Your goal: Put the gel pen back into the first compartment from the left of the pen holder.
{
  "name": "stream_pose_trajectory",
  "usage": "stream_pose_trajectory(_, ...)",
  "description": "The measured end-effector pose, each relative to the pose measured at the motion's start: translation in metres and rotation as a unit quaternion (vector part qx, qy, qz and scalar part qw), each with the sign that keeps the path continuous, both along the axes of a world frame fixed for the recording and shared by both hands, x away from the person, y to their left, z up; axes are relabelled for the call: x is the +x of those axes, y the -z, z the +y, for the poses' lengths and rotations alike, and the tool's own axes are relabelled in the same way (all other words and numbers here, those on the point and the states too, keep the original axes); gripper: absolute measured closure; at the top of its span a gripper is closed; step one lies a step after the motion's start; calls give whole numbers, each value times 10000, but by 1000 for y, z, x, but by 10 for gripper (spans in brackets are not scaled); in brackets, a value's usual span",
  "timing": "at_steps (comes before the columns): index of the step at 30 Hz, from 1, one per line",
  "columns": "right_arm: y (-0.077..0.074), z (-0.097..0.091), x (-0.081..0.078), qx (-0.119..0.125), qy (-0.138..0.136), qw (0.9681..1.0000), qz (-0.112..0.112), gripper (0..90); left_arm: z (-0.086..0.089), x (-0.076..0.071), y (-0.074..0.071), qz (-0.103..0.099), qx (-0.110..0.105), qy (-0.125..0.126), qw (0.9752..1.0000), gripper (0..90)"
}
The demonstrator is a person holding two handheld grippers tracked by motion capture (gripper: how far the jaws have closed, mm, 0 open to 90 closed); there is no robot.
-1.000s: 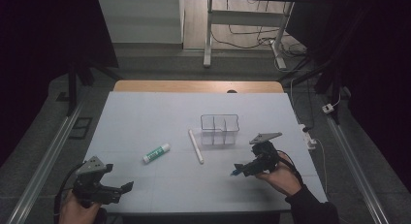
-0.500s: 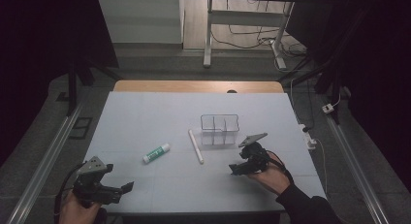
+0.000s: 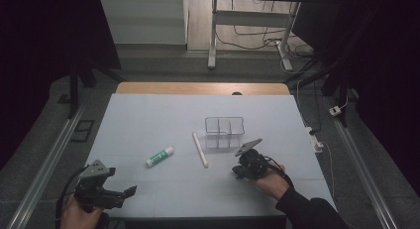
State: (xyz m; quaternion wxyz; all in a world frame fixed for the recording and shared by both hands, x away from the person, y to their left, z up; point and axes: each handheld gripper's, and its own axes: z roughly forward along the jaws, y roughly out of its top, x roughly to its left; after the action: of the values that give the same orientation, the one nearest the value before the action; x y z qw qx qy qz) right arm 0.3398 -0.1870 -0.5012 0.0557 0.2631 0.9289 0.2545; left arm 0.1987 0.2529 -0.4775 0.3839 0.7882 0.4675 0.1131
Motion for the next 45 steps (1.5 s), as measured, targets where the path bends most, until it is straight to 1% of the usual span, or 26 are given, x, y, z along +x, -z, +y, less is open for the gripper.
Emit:
stream_pose_trajectory(6,2,2,-1,-76,-63,9999,42,900,0,0,0,-4,1,-6,10000,0)
stream_pose_trajectory(11,3,1,-2,-72,-74,9999,113,900,0,0,0,-3,13,-9,10000,0)
stream_pose_trajectory(13,3,1,-3,-70,-78,9999,100,900,0,0,0,-3,13,-11,10000,1)
stream_pose_trajectory(20,3,-2,-6,-64,-84,9998,174,900,0,0,0,-9,21,-17,10000,2)
stream_pose_trajectory(23,2,-3,-7,-97,-106,9997,201,900,0,0,0,-4,14,-19,10000,2)
stream_pose_trajectory(34,0,-13,-12,-167,-120,9989,413,900,0,0,0,-9,5,-24,10000,2)
stream_pose_trajectory(39,0,-18,-15,-233,-136,9985,466,900,0,0,0,1,-6,-24,10000,2)
stream_pose_trajectory(45,-1,-27,-18,-299,-82,9981,527,900,0,0,0,8,-5,-25,10000,2)
